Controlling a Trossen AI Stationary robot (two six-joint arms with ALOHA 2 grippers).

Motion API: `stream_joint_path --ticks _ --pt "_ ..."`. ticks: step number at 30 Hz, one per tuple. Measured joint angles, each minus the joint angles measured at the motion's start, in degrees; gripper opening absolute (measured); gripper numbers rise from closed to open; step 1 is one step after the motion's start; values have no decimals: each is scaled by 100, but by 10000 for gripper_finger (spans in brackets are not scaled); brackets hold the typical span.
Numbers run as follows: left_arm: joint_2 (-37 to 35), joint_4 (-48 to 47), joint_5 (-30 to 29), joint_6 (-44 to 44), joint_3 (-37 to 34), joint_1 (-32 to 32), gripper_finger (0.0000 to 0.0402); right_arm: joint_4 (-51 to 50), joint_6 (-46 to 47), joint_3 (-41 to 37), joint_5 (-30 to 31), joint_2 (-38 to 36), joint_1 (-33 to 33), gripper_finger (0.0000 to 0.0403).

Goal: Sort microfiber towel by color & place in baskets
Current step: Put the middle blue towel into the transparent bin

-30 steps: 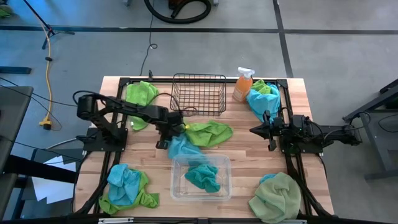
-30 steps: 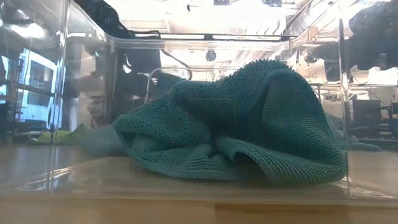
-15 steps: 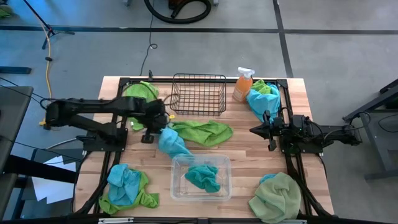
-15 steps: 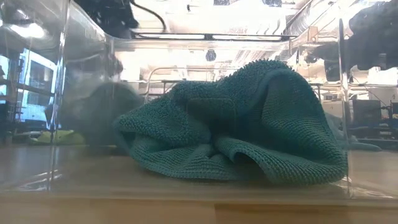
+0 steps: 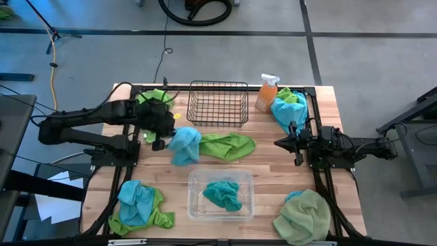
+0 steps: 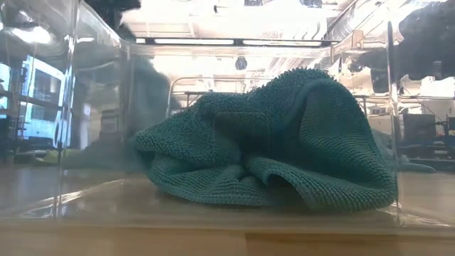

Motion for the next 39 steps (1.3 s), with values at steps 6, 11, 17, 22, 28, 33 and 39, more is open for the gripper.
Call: stream_joint_path --ticks 6,11,17,22,28,33,39 --pt "-3 853 -30 -37 584 0 0 0 1 0 0 0 -1 0" --pt "-5 2048 -48 -173 858 35 0 -1 -1 1 0 0 -2 0" --pt "-9 3513 89 -653 868 27 0 -1 0 0 0 0 0 0" --pt "-5 3722 89 -695 866 15 0 -1 -1 -1 0 0 -2 0" --pt "-5 3746 94 -879 865 -11 0 -1 0 1 0 0 0 0" --pt "169 4410 365 -825 859 -297 0 0 0 1 0 0 -1 0" --pt "654 5204 410 -634 861 -789 0 -1 1 1 0 0 0 0"
